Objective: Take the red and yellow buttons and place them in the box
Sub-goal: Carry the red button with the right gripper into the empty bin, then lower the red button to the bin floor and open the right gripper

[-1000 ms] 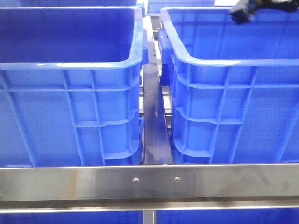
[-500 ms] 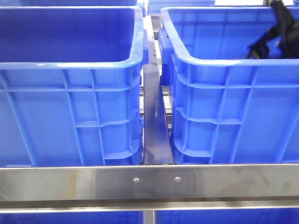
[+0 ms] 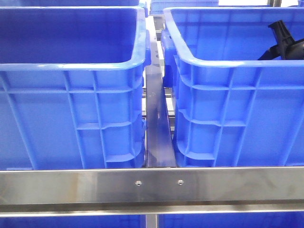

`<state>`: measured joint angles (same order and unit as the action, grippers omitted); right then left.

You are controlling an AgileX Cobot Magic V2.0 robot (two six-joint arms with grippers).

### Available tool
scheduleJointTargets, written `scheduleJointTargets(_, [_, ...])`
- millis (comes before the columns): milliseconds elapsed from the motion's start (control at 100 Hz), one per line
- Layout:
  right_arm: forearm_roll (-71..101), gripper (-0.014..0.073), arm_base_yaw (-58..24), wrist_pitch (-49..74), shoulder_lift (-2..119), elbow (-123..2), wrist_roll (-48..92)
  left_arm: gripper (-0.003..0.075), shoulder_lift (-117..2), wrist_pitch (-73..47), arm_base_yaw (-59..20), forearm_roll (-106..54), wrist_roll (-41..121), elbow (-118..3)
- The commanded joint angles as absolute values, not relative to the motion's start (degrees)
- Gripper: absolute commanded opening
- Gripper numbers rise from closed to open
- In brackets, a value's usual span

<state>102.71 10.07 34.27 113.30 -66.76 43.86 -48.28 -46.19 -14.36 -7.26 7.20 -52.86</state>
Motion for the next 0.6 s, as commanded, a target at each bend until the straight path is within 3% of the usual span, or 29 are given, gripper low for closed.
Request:
scheduleJointTargets(0, [105.9, 0.0451, 10.4, 37.8, 110.2, -68.3, 44.2, -0.0019, -48.0, -42.4, -14.8, -8.2, 7.2, -54.4])
scheduleJointTargets(140, [105.9, 0.0668, 10.4, 37.8, 110.2, -68.3, 44.2, -0.0019, -48.0, -42.4, -14.8, -8.2, 7.2, -54.4])
scheduleJointTargets(590, [105.2, 0.0643, 14.3, 38.4, 106.5, -68.3, 44.2, -0.0019, -48.0, -42.4, -14.8, -8.2, 7.2, -54.4])
